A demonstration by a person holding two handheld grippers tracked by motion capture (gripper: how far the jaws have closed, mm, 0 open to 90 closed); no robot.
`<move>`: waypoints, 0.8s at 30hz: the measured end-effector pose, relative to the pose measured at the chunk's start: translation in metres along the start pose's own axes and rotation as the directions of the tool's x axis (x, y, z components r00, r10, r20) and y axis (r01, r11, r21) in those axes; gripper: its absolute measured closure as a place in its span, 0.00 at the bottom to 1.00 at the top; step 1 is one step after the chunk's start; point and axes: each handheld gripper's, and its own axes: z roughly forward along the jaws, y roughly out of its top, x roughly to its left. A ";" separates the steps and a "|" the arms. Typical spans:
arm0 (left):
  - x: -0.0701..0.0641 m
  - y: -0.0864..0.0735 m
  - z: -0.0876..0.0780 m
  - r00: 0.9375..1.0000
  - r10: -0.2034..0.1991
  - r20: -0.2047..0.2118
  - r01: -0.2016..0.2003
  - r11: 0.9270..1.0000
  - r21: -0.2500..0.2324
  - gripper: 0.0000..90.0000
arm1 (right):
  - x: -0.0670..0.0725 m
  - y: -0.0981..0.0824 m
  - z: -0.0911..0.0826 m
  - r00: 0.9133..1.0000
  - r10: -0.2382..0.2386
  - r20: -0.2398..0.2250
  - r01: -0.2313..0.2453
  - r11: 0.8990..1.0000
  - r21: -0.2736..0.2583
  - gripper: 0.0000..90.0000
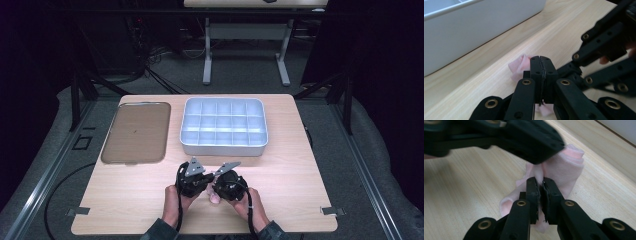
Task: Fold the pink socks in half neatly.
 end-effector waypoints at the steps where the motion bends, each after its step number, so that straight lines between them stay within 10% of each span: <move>1: 0.001 0.000 0.004 1.000 -0.001 -0.001 0.001 1.000 0.012 0.99 | 0.000 0.000 0.000 1.000 -0.009 -0.003 0.009 1.000 -0.001 0.93; 24: 0.009 -0.009 0.022 0.999 -0.034 0.005 0.033 0.998 0.053 1.00 | 0.011 -0.008 -0.014 0.997 -0.071 0.003 0.071 0.997 -0.023 0.90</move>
